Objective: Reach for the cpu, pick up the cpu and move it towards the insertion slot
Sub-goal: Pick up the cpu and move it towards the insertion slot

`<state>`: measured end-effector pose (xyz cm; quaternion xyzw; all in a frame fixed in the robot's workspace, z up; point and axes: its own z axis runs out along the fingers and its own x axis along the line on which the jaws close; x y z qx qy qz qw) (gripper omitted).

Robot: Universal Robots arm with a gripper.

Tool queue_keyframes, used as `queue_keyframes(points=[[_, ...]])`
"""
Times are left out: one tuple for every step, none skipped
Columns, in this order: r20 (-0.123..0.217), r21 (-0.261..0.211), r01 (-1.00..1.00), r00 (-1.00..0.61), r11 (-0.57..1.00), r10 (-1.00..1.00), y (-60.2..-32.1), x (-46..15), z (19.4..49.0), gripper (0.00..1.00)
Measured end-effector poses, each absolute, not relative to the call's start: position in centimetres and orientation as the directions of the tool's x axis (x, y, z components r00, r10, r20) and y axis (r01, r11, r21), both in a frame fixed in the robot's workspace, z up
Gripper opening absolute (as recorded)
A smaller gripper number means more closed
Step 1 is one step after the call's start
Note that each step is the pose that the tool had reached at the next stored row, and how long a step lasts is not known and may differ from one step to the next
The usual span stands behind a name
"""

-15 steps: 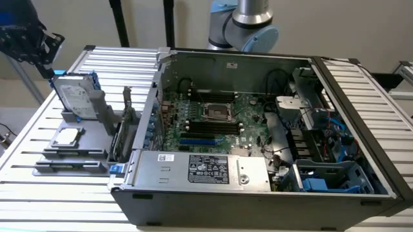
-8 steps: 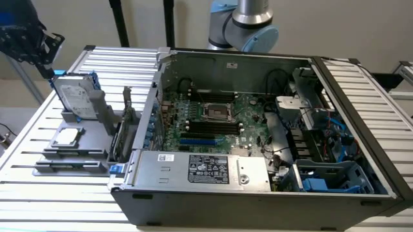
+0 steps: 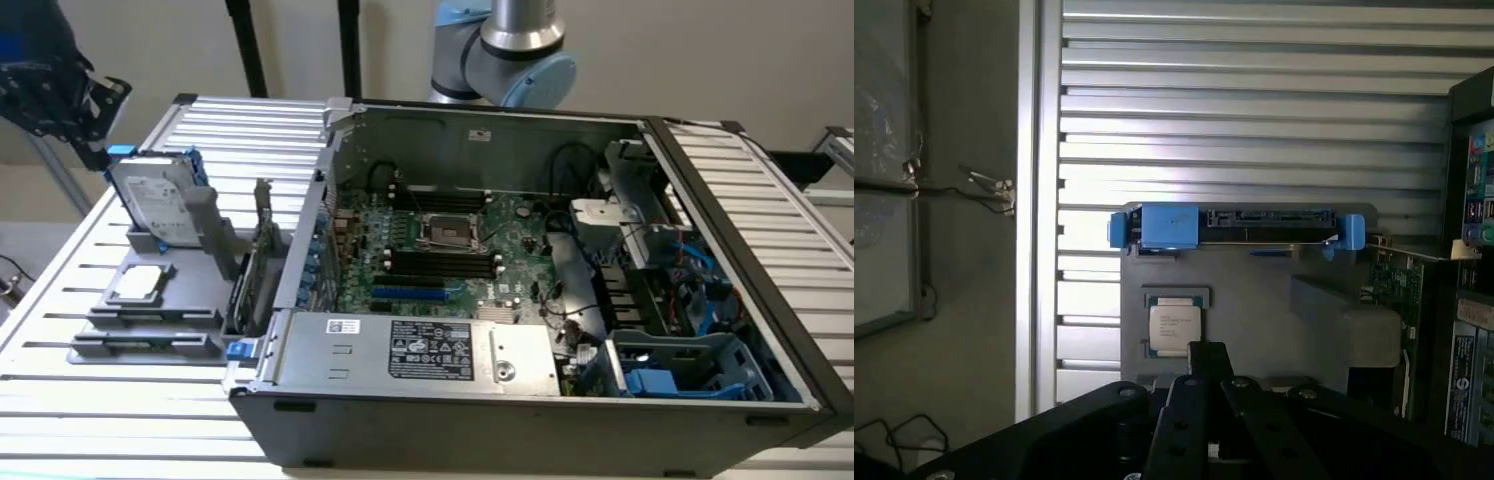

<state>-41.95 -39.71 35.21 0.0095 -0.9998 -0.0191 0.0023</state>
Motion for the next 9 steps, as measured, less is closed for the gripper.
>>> queue_keyframes(points=[[0.005,0.038,-0.019,-1.0,0.999,-0.019,-40.0,-41.9,35.1,0.11],[0.005,0.038,-0.019,-1.0,0.999,-0.019,-40.3,-41.9,34.9,0.11],[0.006,0.038,-0.019,-1.0,0.999,-0.019,-40.6,-41.9,34.8,0.11],[0.007,0.038,-0.019,-1.0,0.999,-0.019,-40.9,-41.9,34.7,0.11],[0.008,0.038,-0.019,-1.0,0.999,-0.019,-41.2,-41.9,34.6,0.11],[0.008,0.038,-0.019,-1.0,0.999,-0.019,-41.4,-41.9,34.4,0.11],[0.008,0.038,-0.019,-1.0,0.999,-0.019,-41.6,-42.0,34.3,0.11],[0.008,0.037,-0.019,-1.0,0.999,-0.019,-41.7,-42.0,34.1,0.11],[0.008,0.037,-0.019,-1.0,0.999,-0.019,-41.7,-42.0,34.0,0.11]])
